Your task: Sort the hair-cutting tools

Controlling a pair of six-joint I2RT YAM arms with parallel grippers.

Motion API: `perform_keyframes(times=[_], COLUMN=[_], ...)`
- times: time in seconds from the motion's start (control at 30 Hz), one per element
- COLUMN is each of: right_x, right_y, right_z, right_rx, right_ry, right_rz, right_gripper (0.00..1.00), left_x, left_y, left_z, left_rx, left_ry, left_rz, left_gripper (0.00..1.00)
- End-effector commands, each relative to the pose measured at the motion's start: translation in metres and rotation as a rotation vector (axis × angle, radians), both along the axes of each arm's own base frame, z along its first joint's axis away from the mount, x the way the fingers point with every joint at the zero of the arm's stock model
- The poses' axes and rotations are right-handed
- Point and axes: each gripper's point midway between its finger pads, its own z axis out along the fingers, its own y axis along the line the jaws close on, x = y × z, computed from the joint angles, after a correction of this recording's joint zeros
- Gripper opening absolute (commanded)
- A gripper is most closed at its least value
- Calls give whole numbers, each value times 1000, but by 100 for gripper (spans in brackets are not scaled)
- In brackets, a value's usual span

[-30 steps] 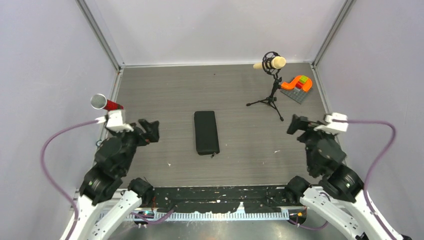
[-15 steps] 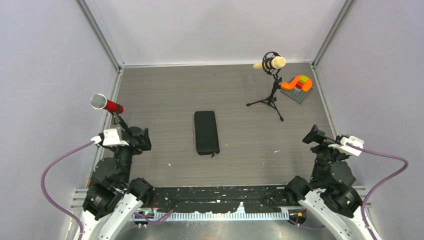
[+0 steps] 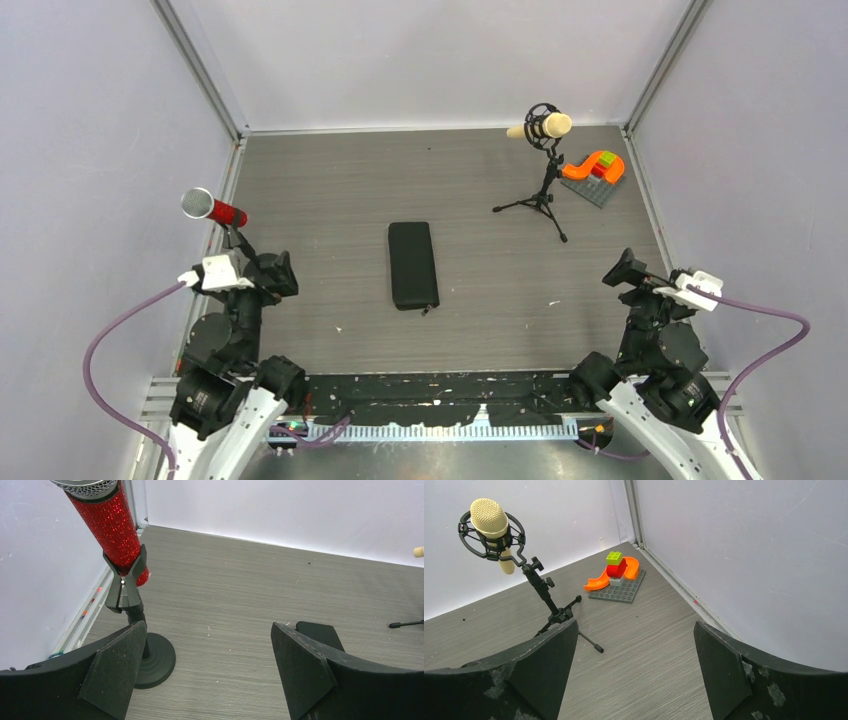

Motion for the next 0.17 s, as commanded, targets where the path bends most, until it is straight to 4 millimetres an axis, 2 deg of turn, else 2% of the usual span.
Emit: perform_keyframes(times=[0.0,0.13], right_x=[-11,-10], right_y=[-9,-9], right_z=[13,13], right_rx=[60,53], right_ry=[-88,-82], right_rz=[4,1], right_gripper=[96,95], left_x=[4,5], left_y=[-2,-2], left_z=[9,8], left_rx=[0,-1], left_ry=[-33,-34], left_rz=[-7,-4], left_gripper=[100,100])
